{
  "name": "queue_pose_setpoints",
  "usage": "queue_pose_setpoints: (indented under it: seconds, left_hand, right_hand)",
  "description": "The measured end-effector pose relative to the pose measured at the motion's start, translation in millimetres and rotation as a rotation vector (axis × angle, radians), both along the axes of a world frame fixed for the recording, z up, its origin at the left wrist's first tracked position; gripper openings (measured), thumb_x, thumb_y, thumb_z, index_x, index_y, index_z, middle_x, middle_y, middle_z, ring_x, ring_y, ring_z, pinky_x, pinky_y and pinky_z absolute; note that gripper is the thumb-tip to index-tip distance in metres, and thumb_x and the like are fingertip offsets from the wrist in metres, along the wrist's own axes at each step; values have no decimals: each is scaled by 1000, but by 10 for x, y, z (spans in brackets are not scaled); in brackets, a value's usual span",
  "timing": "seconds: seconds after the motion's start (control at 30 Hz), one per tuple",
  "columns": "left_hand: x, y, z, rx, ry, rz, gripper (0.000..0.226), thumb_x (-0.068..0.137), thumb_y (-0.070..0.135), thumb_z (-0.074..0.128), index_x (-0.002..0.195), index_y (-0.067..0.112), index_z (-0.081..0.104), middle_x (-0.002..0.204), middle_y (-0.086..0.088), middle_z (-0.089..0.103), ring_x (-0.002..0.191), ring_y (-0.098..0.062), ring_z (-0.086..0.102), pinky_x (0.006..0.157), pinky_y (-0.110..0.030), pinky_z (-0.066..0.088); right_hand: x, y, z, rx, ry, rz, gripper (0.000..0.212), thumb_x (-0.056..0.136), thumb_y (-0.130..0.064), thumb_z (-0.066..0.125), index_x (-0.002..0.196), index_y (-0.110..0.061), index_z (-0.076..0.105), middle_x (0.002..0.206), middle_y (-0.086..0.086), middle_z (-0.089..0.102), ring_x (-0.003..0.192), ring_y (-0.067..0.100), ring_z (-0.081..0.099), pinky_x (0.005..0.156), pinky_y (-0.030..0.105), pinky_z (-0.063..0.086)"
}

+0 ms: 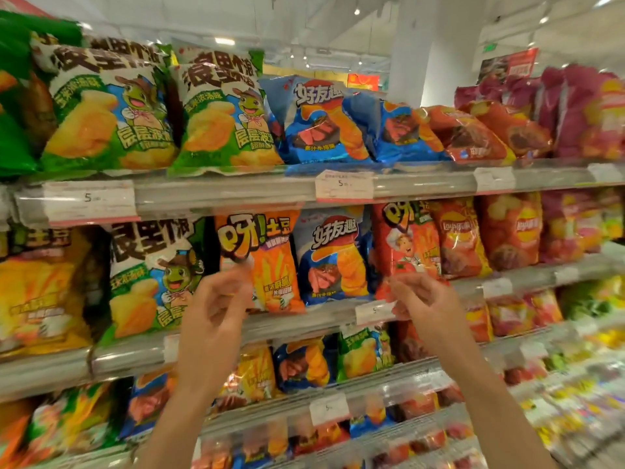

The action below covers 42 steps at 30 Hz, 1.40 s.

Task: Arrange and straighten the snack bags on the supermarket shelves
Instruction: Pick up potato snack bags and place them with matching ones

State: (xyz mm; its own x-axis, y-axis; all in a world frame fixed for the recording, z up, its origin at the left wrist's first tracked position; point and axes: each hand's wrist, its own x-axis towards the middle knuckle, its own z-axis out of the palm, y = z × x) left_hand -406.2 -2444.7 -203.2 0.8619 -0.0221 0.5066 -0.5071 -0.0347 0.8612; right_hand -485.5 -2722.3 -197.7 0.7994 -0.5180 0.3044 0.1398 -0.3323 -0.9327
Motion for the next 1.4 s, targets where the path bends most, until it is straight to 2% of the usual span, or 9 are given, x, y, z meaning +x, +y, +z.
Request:
queue_pose_setpoints:
  seconds: [0.2,0.5,0.63,0.73,0.97,1.07,1.17,1.3,1.4]
  left_hand:
    - [-69,-632,-257,-13,106,-15,15,94,37,66,109,38,67,104,15,72,98,-12,70,94,-45,56]
    - [-45,-2056,-255,-53,111,8,16,97,24,67,112,29,66,104,2,73,98,-15,71,92,-45,56]
    - [14,-2549,-197,0,72,80,20,95,16,68,114,24,66,108,6,70,97,2,66,84,-18,54]
    - [99,-2746,-170,70,74,128,28,93,19,71,120,25,64,115,13,67,98,5,64,79,-21,54]
    - [304,-2882,-179,290,102,173,42,95,36,69,134,33,55,116,29,59,108,10,58,83,-9,45]
    - [361,-2899,-169,351,124,203,51,94,42,68,140,28,52,119,16,64,109,-4,62,90,-26,54]
    - [378,-2895,-127,333,143,200,53,93,40,70,141,25,52,117,14,63,103,-1,62,84,-22,52]
    - [337,-2848,-72,239,164,175,47,92,38,72,135,28,56,115,16,64,100,2,62,75,-12,46]
    - [283,-2784,-52,180,183,132,44,91,36,73,132,29,58,117,14,66,104,-2,63,78,-15,48]
  right_hand:
    - [-98,-501,-317,166,-26,-11,13,98,-23,65,100,-12,71,82,8,75,75,16,70,66,20,56]
    - [0,-1857,-360,98,-22,-7,7,98,-21,65,97,-17,71,81,3,76,75,18,72,77,38,59]
    - [103,-2284,-363,20,23,59,9,98,-31,64,98,-25,70,86,-2,76,80,16,72,85,42,59]
    - [246,-2415,-277,-110,65,124,10,99,-31,62,105,-33,68,95,-12,75,89,3,70,84,30,55]
    - [737,-2312,-129,-370,164,234,52,96,-45,63,141,-21,54,116,-10,73,83,6,72,85,39,59]
    - [804,-2258,-122,-350,194,271,60,94,-50,64,143,-20,49,126,-4,70,86,8,72,84,43,60]
    - [818,-2243,-88,-272,198,293,60,92,-50,67,139,-18,50,109,-11,71,85,8,73,80,43,62]
    - [761,-2204,90,-264,187,302,61,95,-51,63,143,-17,47,88,-17,71,73,4,67,59,15,50]
    - [706,-2202,175,-259,222,368,49,94,-57,57,125,-20,64,91,-7,74,80,15,68,67,26,53]
